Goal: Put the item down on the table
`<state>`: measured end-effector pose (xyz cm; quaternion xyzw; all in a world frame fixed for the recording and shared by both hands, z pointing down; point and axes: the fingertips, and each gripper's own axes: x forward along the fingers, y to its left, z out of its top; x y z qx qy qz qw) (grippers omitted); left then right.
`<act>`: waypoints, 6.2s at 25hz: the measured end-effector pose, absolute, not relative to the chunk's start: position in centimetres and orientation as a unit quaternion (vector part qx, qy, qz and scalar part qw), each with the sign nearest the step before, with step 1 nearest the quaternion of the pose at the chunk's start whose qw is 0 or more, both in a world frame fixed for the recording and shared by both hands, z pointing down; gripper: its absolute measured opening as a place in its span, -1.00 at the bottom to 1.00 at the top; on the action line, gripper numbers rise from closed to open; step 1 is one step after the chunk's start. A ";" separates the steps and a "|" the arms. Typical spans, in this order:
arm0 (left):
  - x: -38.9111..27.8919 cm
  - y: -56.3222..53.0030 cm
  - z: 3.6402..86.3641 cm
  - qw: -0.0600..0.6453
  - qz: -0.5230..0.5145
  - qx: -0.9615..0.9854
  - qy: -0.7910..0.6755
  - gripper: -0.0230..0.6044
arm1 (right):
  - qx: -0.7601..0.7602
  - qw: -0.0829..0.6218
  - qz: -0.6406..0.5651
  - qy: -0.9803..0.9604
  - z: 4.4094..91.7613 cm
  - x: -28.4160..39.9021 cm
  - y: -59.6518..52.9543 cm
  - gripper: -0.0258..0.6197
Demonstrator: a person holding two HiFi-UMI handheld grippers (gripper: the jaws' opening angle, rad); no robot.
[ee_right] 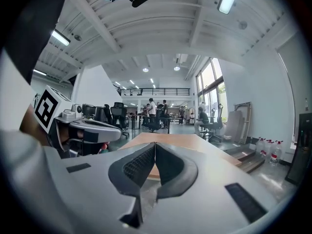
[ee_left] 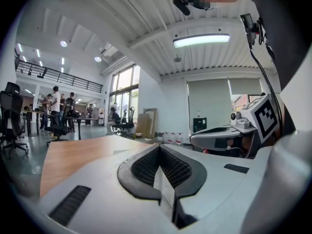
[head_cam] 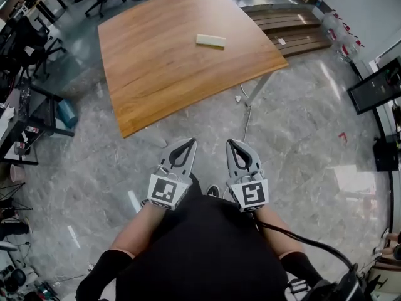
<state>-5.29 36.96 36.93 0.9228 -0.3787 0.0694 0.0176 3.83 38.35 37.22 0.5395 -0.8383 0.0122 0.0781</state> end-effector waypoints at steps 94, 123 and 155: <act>0.2 -23.9 55.5 0.179 0.166 0.882 -0.403 -0.92 | 0.168 0.490 0.068 -0.853 65.5 7.8 -26.8 -0.12; -0.4 -19.3 45.4 0.114 0.104 0.898 -0.413 -0.92 | 0.323 0.308 0.027 -0.894 46.7 8.8 -19.5 -0.12; -0.8 -19.9 48.6 0.139 0.131 0.892 -0.410 -0.92 | 0.250 0.462 0.128 -0.841 67.0 8.6 -23.6 -0.12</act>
